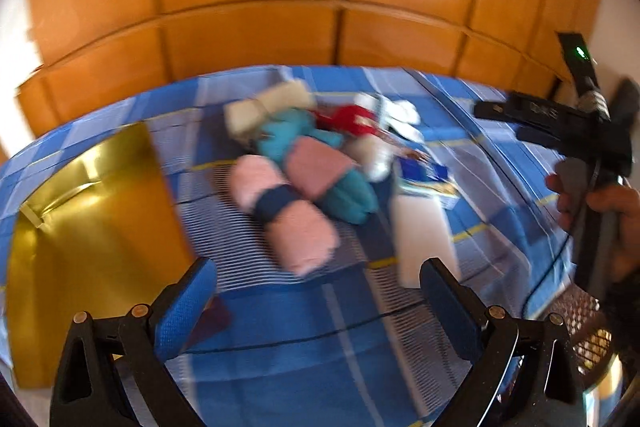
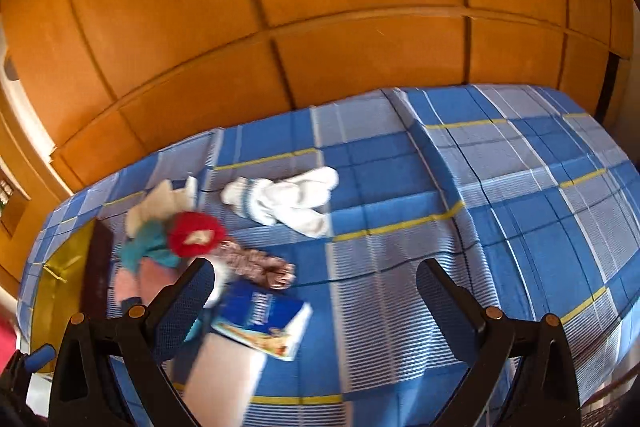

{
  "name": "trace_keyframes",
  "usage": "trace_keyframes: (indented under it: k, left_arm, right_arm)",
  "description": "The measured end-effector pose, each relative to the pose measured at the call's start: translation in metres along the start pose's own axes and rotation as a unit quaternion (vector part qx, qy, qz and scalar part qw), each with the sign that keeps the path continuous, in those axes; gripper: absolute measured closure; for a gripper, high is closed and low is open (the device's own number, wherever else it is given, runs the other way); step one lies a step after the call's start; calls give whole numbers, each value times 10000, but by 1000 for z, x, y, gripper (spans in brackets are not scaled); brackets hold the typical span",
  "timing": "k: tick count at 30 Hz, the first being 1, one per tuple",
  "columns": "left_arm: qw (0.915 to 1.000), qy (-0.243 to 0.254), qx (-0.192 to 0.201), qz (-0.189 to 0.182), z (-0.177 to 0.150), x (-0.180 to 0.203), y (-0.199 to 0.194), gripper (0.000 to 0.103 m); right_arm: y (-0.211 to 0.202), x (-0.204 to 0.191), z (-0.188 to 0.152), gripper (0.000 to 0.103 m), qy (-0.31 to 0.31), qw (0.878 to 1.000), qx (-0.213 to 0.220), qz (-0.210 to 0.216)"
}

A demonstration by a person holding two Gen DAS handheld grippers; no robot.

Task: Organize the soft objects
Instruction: 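Grasp the white foam pad with the left tool while the right tool grasps the blue Tempo tissue pack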

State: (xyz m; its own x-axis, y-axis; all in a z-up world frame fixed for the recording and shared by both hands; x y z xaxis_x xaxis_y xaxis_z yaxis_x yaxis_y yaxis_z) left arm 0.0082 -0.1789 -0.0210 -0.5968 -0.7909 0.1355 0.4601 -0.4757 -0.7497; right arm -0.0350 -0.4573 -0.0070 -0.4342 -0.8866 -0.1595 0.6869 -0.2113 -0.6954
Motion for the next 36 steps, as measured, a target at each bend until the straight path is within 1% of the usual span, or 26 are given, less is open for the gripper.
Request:
trace_keyframes:
  k: [4, 8, 10, 11, 13, 14, 15, 16, 17, 18, 20, 22, 23, 25, 28, 30, 33, 35, 36]
  left_arm:
    - [9981, 414, -336, -317, 4, 36, 22, 3]
    - [9929, 847, -591, -586, 6, 71, 47, 3]
    - [9903, 975, -742, -660, 6, 86, 61, 7]
    - [9883, 1022, -865, -730, 6, 94, 71, 9]
    - [9862, 1068, -1018, -746, 4, 102, 83, 13]
    - [9851, 1104, -1096, -736, 2, 105, 90, 17]
    - [9841, 1136, -1156, -732, 1, 108, 96, 25]
    - [9831, 1145, -1230, -721, 0, 110, 103, 26]
    - [9824, 1128, -1309, -715, -2, 111, 108, 35]
    - [9828, 1137, -1308, -639, -3, 109, 111, 44]
    - [9846, 1186, -1188, -479, -4, 104, 112, 46]
    - [9856, 1060, -1168, -615, -3, 97, 108, 46]
    - [9868, 972, -1136, -622, -1, 92, 105, 46]
    - [9881, 926, -1071, -609, -1, 82, 95, 46]
    - [9887, 873, -960, -754, -3, 66, 75, 46]
    - [9889, 872, -873, -829, -6, 59, 62, 45]
    - [9895, 769, -771, -950, -10, 45, 42, 45]
    - [9904, 712, -679, -972, -11, 37, 30, 45]
    - [9908, 683, -637, -984, -11, 33, 24, 45]
  right_arm:
    - [10, 15, -4, 0, 313, 9995, -100, 26]
    - [11, 21, -4, 0, 435, 9990, -141, 2]
    - [12, 24, -3, 0, 515, 9986, -148, 34]
    - [11, 25, -3, 0, 562, 9983, -137, 62]
    - [10, 28, -3, 0, 630, 9979, -127, 98]
    - [11, 28, -3, 0, 649, 9977, -145, 117]
    - [12, 28, -3, 0, 659, 9976, -168, 142]
    - [13, 27, -3, 0, 652, 9975, -197, 160]
    - [14, 26, -3, 0, 661, 9974, -222, 161]
    - [16, 25, -4, 0, 638, 9975, -254, 170]
    - [18, 24, -4, 0, 611, 9975, -299, 212]
    - [20, 22, -5, 0, 563, 9975, -348, 245]
    - [21, 21, -6, 0, 531, 9975, -383, 259]
    - [24, 16, -7, 0, 433, 9973, -483, 350]
    - [31, 2, -11, 0, 153, 9962, -672, 530]
    - [37, -11, -16, 0, -127, 9942, -847, 653]
    - [44, -33, -20, 0, -708, 9900, -1001, 702]
    - [49, -49, -21, 0, -1148, 9845, -1093, 756]
    - [54, -59, -22, 0, -1449, 9795, -1158, 784]
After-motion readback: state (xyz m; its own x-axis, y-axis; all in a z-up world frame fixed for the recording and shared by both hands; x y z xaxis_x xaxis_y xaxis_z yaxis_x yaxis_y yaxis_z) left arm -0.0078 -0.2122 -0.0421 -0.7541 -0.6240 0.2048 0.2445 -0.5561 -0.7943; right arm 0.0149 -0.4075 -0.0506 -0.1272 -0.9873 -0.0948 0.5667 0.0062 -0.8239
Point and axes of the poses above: each gripper's, at about its wrist camera, not at the fingertips, and y roughly the way its jaws point, x to its right, z to its top, the point moved 3 cm from there along y, roughly the way its jaws point, and after that the axes turned 5 degrees about -y, right-handed, at the moved point
